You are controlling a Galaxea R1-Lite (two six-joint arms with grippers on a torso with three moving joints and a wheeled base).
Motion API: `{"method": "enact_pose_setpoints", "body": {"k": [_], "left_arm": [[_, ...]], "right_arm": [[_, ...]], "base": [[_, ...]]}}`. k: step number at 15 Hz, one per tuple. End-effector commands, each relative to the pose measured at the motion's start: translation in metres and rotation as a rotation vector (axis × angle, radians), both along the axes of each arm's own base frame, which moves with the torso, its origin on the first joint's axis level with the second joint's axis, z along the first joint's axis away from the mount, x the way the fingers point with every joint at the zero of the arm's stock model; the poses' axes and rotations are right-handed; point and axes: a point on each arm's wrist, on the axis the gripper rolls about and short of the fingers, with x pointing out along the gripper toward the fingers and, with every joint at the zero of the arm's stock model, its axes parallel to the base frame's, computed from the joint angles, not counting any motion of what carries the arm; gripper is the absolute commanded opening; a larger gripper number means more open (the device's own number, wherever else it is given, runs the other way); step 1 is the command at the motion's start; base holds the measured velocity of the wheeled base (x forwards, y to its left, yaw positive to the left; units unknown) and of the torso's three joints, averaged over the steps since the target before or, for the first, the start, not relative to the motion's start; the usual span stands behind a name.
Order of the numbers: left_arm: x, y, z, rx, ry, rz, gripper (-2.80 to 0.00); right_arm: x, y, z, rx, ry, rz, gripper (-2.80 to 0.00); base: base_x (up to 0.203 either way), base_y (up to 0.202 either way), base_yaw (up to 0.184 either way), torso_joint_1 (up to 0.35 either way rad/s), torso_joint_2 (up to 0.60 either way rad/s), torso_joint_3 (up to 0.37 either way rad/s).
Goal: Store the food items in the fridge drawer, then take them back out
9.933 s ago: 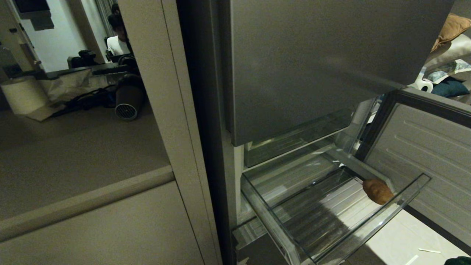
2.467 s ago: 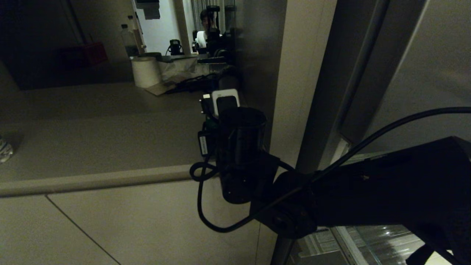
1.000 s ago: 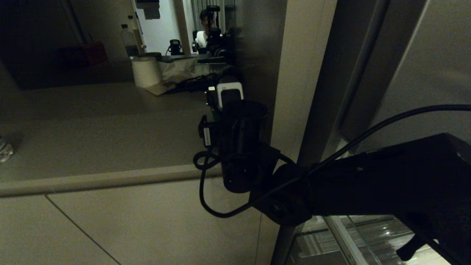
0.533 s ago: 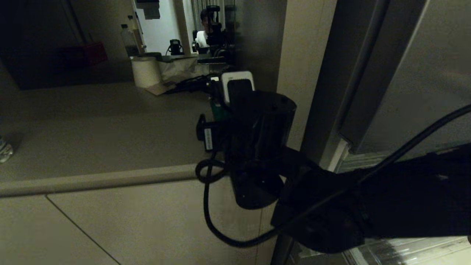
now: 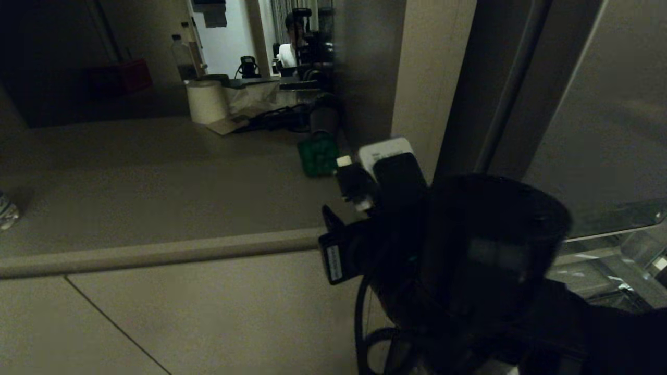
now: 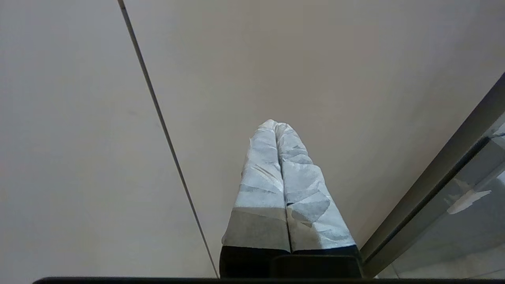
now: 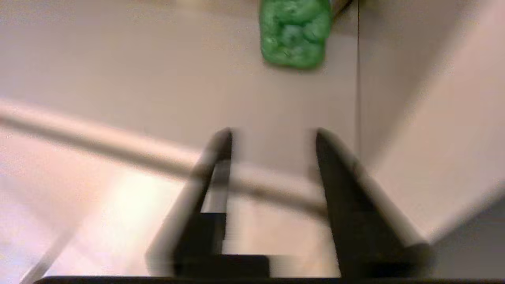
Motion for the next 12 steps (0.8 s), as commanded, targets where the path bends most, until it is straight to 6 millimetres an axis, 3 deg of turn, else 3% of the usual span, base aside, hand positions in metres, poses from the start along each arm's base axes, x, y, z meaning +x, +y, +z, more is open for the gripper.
{"method": "enact_pose_setpoints", "body": {"k": [1, 5, 9, 12], "left_arm": [[0.0, 0.0, 0.0, 0.0, 0.001, 0.0, -2.8], [0.0, 0.0, 0.0, 0.0, 0.001, 0.001, -2.8], [0.0, 0.0, 0.0, 0.0, 0.001, -0.002, -2.8], [0.0, 0.0, 0.0, 0.0, 0.001, 0.001, -2.8]], "right_arm": [[-0.021, -0.04, 0.014, 0.041, -0.01, 0.04, -2.8], [-0.058, -0.104, 0.01, 0.062, -0.006, 0.21, -2.8], [-0.092, -0.164, -0.012, 0.052, 0.002, 0.426, -2.8], [-0.093, -0.202, -0.025, 0.044, 0.004, 0.324, -2.8]], "base": [[0.0, 0.0, 0.0, 0.0, 0.0, 0.0], [0.0, 0.0, 0.0, 0.0, 0.0, 0.0], [0.0, 0.0, 0.0, 0.0, 0.0, 0.0], [0.0, 0.0, 0.0, 0.0, 0.0, 0.0]]}}
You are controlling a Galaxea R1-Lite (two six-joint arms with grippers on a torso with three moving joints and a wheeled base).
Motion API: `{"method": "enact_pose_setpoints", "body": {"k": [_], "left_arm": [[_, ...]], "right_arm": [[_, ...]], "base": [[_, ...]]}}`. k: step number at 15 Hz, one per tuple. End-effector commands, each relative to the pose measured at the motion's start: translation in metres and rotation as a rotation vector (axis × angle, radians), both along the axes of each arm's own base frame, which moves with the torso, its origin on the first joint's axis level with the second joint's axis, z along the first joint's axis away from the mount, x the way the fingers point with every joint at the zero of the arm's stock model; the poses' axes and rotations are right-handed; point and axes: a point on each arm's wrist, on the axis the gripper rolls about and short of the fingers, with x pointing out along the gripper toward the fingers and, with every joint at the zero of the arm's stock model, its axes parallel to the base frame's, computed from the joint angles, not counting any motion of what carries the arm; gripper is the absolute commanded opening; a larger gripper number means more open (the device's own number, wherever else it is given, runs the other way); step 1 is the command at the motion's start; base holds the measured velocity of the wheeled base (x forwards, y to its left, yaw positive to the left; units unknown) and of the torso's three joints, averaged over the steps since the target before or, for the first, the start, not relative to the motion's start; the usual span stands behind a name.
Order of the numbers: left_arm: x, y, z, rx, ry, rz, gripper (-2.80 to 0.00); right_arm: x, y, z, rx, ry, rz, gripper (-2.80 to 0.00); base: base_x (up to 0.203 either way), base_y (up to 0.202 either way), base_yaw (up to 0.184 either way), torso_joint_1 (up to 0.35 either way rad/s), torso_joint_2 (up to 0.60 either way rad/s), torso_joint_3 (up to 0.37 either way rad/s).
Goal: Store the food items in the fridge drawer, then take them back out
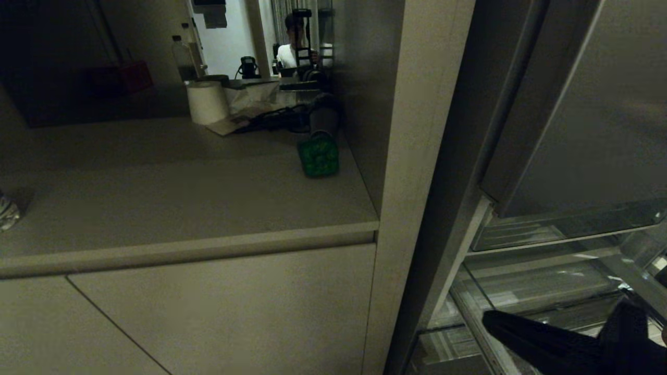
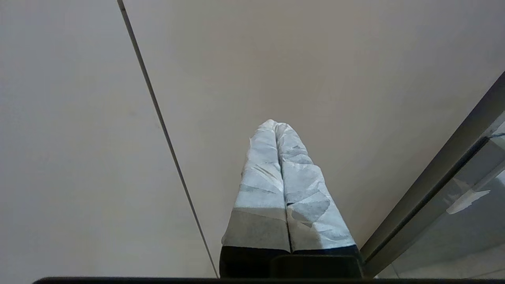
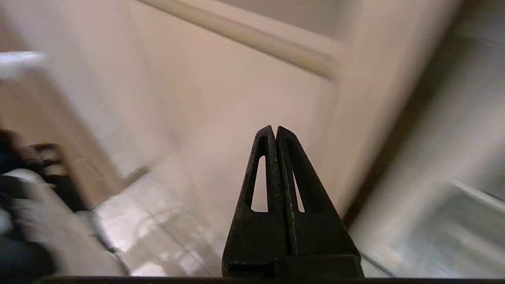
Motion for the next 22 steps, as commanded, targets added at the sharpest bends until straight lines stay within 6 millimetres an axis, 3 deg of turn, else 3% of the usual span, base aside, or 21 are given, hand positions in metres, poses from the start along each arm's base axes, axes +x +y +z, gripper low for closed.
{"method": "enact_pose_setpoints", "body": {"k": [1, 4, 7, 10, 13, 16, 22], "left_arm": [[0.0, 0.0, 0.0, 0.0, 0.001, 0.0, -2.8], [0.0, 0.0, 0.0, 0.0, 0.001, 0.0, -2.8], [0.0, 0.0, 0.0, 0.0, 0.001, 0.002, -2.8], [0.0, 0.0, 0.0, 0.0, 0.001, 0.0, -2.8], [0.0, 0.0, 0.0, 0.0, 0.001, 0.0, -2.8], [0.0, 0.0, 0.0, -0.002, 0.001, 0.001, -2.8], [0.0, 0.0, 0.0, -0.002, 0.001, 0.002, -2.8]], "right_arm": [[-0.003, -0.04, 0.008, 0.087, -0.06, -0.162, -2.8], [-0.003, -0.08, 0.01, 0.111, -0.102, -0.47, -2.8], [-0.03, -0.111, -0.002, 0.107, -0.126, -0.733, -2.8], [-0.063, -0.124, -0.031, 0.089, -0.14, -0.952, -2.8], [-0.09, -0.123, -0.077, 0.028, -0.068, -0.897, -2.8], [-0.101, -0.12, -0.117, -0.008, 0.004, -0.779, -2.8], [-0.101, -0.119, -0.121, 0.015, 0.024, -0.773, -2.8]], "base": [[0.0, 0.0, 0.0, 0.0, 0.0, 0.0], [0.0, 0.0, 0.0, 0.0, 0.0, 0.0], [0.0, 0.0, 0.0, 0.0, 0.0, 0.0], [0.0, 0.0, 0.0, 0.0, 0.0, 0.0], [0.0, 0.0, 0.0, 0.0, 0.0, 0.0], [0.0, 0.0, 0.0, 0.0, 0.0, 0.0], [0.0, 0.0, 0.0, 0.0, 0.0, 0.0]]}}
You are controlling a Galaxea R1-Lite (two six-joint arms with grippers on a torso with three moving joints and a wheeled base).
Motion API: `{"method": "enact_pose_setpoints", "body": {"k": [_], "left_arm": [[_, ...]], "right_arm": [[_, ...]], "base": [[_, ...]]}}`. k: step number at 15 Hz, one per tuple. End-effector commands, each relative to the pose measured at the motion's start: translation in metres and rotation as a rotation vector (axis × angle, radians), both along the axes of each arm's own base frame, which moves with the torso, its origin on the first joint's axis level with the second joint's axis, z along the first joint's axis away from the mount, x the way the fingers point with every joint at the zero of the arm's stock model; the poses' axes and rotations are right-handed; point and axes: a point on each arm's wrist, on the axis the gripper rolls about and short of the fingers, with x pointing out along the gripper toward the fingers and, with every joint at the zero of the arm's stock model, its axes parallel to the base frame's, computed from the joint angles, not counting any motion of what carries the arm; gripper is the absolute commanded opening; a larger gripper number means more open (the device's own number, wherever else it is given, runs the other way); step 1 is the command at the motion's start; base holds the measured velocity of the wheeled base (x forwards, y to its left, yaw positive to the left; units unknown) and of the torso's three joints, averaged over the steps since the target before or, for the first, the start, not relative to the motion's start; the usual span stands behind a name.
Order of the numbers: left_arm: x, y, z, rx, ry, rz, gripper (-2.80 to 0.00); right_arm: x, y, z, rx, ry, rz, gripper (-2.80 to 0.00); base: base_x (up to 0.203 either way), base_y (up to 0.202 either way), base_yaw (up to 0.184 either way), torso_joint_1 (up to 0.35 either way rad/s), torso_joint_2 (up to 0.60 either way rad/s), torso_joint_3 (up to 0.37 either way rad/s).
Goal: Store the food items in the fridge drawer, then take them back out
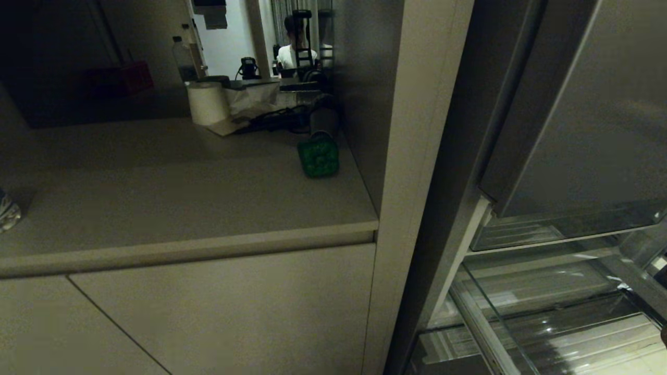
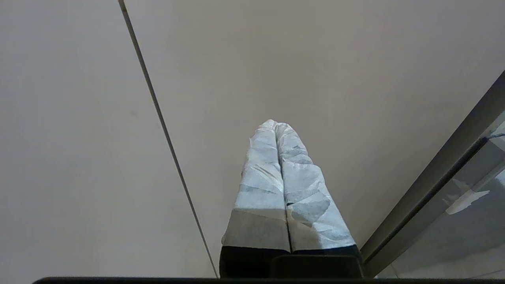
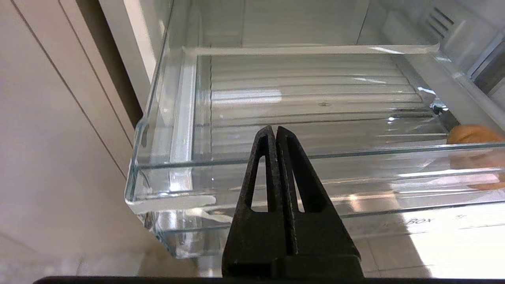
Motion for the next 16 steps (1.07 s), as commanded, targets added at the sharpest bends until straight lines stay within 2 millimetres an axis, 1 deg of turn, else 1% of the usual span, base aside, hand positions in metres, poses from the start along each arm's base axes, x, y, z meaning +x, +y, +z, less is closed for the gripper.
{"method": "enact_pose_setpoints", "body": {"k": [1, 4, 6, 16], "left_arm": [[0.0001, 0.0, 0.0001, 0.0, 0.001, 0.0, -2.8], [0.0001, 0.0, 0.0001, 0.0, 0.001, 0.001, -2.8], [0.0001, 0.0, 0.0001, 0.0, 0.001, 0.0, -2.8], [0.0001, 0.0, 0.0001, 0.0, 0.001, 0.001, -2.8]], "right_arm": [[-0.0004, 0.0, -0.0013, 0.013, 0.0, 0.0, -2.8], [-0.0005, 0.0, -0.0009, 0.003, -0.002, 0.0, -2.8], [-0.0005, 0.0, -0.0009, 0.003, -0.002, 0.0, -2.8], [-0.0005, 0.0, -0.0009, 0.011, -0.002, -0.002, -2.8]], "base": [[0.0, 0.0, 0.0, 0.0, 0.0, 0.0], [0.001, -0.001, 0.012, 0.0, 0.0, 0.0], [-0.008, -0.003, -0.081, 0.0, 0.0, 0.0], [0.0, 0.007, -0.173, 0.003, 0.0, 0.003]]}}
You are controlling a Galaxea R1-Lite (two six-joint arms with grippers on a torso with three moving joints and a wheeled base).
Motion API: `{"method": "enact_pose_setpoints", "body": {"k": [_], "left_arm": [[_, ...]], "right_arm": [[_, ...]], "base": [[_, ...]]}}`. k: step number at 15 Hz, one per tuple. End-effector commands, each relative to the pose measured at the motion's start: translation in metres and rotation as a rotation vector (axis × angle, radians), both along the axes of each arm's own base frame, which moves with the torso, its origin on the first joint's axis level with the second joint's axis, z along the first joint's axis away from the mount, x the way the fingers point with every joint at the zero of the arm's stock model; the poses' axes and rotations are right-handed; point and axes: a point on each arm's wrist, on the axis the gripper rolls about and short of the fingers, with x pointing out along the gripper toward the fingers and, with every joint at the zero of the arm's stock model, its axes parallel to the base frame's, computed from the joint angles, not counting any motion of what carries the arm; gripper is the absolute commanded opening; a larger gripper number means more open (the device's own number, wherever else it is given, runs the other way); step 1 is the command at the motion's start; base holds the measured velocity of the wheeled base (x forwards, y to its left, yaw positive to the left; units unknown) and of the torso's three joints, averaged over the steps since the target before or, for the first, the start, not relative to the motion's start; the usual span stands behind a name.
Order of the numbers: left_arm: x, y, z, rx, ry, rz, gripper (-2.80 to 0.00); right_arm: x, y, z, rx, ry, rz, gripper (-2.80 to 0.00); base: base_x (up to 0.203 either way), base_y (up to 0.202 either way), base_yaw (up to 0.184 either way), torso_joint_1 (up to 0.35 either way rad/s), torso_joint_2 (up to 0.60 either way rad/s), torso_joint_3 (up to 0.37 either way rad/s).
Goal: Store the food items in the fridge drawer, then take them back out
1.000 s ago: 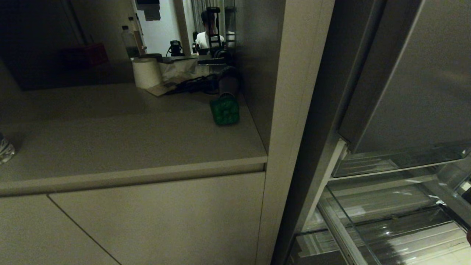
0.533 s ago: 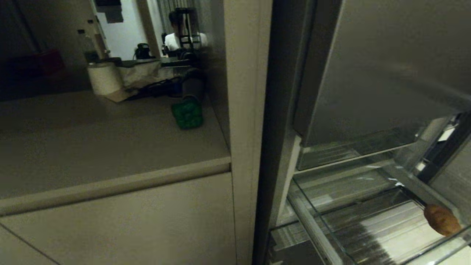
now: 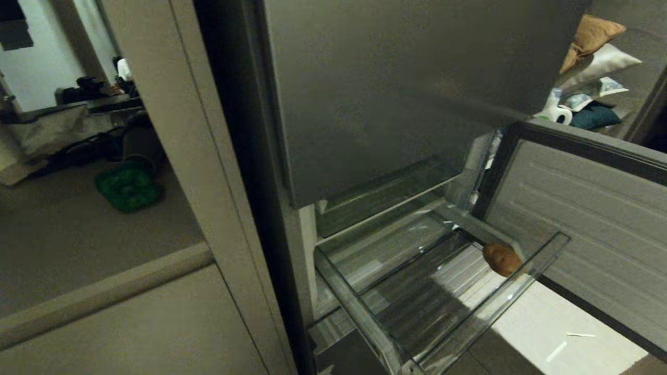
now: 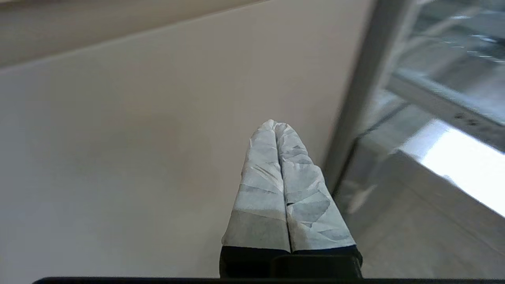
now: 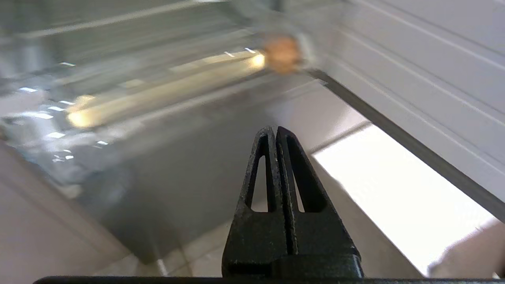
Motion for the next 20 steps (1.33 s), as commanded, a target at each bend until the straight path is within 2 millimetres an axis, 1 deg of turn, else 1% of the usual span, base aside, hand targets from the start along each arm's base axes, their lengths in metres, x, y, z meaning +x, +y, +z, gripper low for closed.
{"method": "enact_pose_setpoints", "body": {"k": [1, 9, 15, 20], "left_arm": [[0.0001, 0.0, 0.0001, 0.0, 0.001, 0.0, -2.8], [0.0001, 0.0, 0.0001, 0.0, 0.001, 0.001, -2.8], [0.0001, 0.0, 0.0001, -0.002, 0.001, 0.001, -2.8], [0.0001, 0.0, 0.0001, -0.003, 0.001, 0.001, -2.8]], "right_arm": [[0.0002, 0.0, 0.0, 0.0, 0.003, 0.001, -2.8], [0.0002, 0.0, 0.0, 0.001, 0.003, 0.001, -2.8], [0.0002, 0.0, 0.0, 0.003, 0.003, 0.0, -2.8], [-0.0001, 0.0, 0.0008, -0.04, 0.0, 0.001, -2.8]], "base": [[0.002, 0.003, -0.113, 0.002, 0.0, 0.002], [0.0, 0.0, -0.008, 0.0, 0.0, 0.0], [0.175, 0.0, 0.001, 0.009, 0.0, 0.003], [0.013, 0.0, -0.001, -0.001, 0.0, 0.001]]}}
